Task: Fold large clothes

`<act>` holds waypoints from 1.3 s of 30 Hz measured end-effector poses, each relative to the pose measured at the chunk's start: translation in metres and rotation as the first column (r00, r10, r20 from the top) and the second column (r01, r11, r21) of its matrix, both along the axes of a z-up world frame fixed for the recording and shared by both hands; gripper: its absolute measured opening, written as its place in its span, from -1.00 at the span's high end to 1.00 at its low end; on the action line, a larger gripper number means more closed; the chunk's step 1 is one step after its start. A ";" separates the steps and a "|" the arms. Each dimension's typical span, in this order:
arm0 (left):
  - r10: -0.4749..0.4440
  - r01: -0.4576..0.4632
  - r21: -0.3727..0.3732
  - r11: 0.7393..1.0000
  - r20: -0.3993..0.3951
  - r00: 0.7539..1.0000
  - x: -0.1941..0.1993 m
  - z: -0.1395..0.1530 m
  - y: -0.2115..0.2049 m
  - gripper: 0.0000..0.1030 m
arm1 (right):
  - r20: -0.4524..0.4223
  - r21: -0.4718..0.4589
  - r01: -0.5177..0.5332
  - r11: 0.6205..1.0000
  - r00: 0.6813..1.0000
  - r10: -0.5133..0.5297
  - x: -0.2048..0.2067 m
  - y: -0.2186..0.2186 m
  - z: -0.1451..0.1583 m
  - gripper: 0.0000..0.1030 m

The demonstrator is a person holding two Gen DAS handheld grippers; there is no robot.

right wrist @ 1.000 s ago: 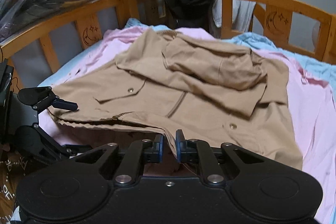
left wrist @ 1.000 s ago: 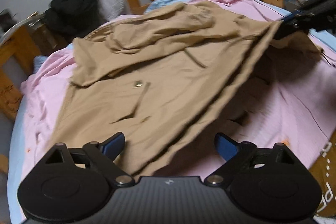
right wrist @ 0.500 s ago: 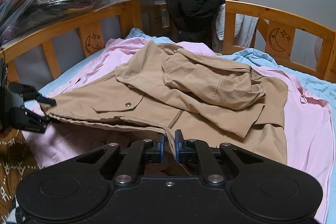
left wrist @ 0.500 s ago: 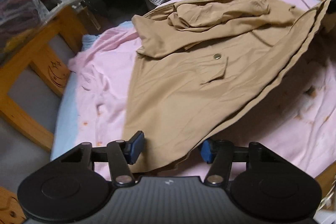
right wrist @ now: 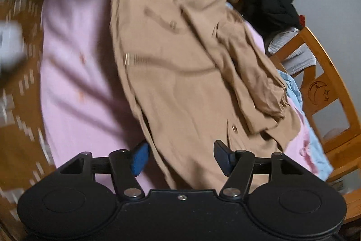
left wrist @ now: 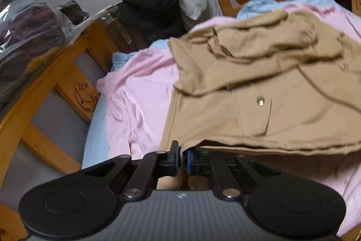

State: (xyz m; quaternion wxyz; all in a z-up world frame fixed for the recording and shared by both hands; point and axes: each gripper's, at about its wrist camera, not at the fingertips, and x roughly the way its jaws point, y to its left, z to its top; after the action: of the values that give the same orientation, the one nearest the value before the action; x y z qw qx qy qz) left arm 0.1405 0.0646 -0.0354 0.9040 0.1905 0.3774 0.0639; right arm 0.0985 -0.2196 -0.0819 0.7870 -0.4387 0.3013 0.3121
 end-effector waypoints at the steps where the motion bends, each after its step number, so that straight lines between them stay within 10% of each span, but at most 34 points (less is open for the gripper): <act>1: 0.005 -0.005 -0.008 1.000 0.012 1.000 0.002 0.005 0.000 0.87 | 0.010 -0.039 -0.003 0.999 1.000 0.003 0.000 -0.003 -0.006 -0.23; 6: 0.011 -0.010 -0.020 1.000 0.055 0.998 0.004 0.021 0.004 0.87 | 0.129 -0.241 0.088 0.967 0.990 -0.058 0.016 -0.033 -0.035 -0.14; 24: 0.022 -0.022 -0.001 1.000 -0.006 1.000 -0.010 0.000 0.007 0.87 | -0.065 -0.081 0.081 0.993 0.994 -0.086 0.014 -0.086 0.037 0.32; 34: 0.009 -0.009 0.002 1.000 0.002 1.000 -0.010 0.003 0.008 0.87 | -0.081 -0.179 0.092 0.980 0.991 -0.107 0.023 -0.077 -0.011 0.33; 39: 0.007 -0.007 0.003 1.000 -0.008 1.000 -0.011 0.002 0.009 0.87 | -0.042 -0.203 0.069 0.977 0.996 -0.079 0.015 -0.083 -0.013 0.63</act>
State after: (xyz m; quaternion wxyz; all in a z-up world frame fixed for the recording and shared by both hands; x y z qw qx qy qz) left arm 0.1298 0.0735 -0.0339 0.9018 0.1909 0.3818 0.0671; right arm 0.1139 -0.3022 -0.0949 0.7421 -0.4966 0.3666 0.2613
